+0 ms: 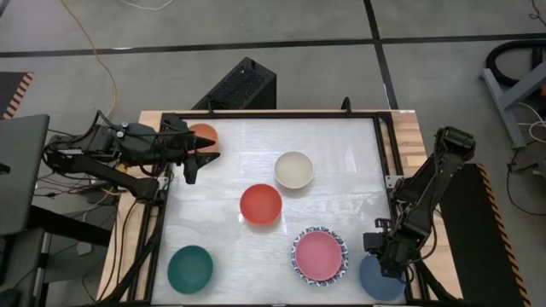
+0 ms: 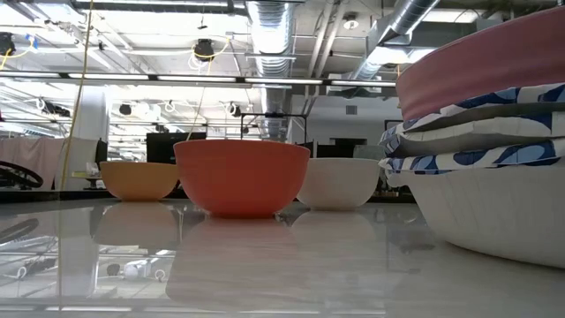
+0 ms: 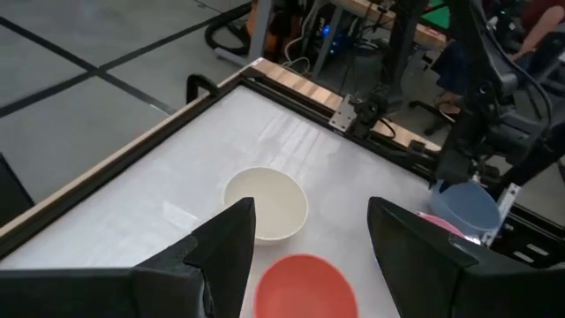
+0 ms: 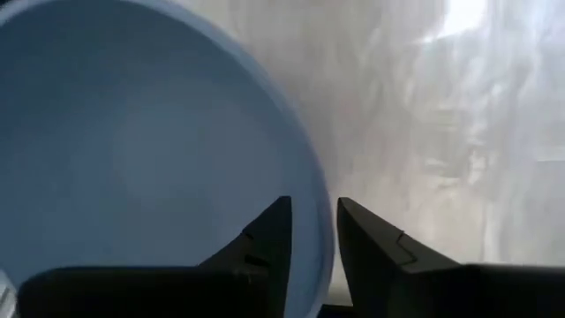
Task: Nest bowls inside each other
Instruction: Stack the blue bowl on top of the pink bowl
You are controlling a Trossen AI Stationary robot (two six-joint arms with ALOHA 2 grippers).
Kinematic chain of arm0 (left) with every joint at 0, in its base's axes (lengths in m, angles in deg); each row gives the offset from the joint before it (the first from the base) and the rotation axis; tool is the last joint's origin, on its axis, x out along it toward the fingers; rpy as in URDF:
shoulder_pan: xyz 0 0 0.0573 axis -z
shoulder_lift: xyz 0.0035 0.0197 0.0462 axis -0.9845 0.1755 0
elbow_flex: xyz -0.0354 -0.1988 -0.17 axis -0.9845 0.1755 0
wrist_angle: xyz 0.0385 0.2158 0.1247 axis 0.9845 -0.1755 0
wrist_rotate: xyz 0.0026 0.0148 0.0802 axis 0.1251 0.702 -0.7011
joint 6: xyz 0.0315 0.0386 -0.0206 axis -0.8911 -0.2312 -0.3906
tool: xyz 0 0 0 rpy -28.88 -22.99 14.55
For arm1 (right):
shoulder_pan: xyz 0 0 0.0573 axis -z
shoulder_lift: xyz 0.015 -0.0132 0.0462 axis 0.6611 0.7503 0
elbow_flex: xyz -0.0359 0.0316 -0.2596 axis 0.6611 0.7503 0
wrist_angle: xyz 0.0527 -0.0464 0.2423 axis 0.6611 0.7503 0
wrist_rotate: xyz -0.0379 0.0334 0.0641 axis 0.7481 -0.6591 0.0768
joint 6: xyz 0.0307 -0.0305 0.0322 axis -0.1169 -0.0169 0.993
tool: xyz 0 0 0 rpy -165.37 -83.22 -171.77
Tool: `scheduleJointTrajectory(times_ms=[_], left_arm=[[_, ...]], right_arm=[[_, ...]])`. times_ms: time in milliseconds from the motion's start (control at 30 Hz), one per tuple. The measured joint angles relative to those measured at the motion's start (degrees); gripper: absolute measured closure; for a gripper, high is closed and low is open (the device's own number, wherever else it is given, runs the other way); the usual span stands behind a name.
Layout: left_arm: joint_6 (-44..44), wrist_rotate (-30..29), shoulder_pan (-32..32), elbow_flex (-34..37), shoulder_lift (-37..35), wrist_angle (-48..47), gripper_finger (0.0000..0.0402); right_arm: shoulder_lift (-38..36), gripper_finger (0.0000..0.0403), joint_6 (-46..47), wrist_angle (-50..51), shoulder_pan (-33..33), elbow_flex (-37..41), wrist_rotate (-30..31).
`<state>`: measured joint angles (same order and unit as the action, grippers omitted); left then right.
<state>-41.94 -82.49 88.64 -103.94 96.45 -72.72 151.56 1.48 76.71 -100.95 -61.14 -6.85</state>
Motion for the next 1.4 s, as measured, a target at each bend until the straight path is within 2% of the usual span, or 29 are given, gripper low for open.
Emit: scheduleJointTrajectory(times_ms=[167,233,667,1000,1200,1400], left_arm=[[-0.11,-2.03,-0.01,0.0,0.0,-0.23,0.0192],[-0.09,-2.18,-0.01,0.0,-0.02,-0.89,0.0192],[-0.11,-3.58,-0.01,0.0,-0.02,-1.62,0.0192],[-0.05,-1.56,-0.01,0.0,-0.42,-3.11,0.0192],[-0.09,-1.0,0.0,0.0,-1.03,-4.98,0.0192],[-0.11,-1.08,-0.01,0.0,-2.37,-7.78,0.0192]], right_arm=[[0.32,0.0375,2.51,0.3,0.58,2.09,-4.52],[0.35,0.0389,2.46,-0.04,0.91,2.18,-5.69],[0.26,0.0394,3.56,2.59,4.15,-3.19,-5.78],[0.24,0.0394,3.18,20.65,7.3,-19.94,-5.82],[0.25,0.0394,-1.54,26.24,13.13,-29.71,-5.27],[0.39,0.0394,-7.59,25.2,21.42,-34.61,0.56]])
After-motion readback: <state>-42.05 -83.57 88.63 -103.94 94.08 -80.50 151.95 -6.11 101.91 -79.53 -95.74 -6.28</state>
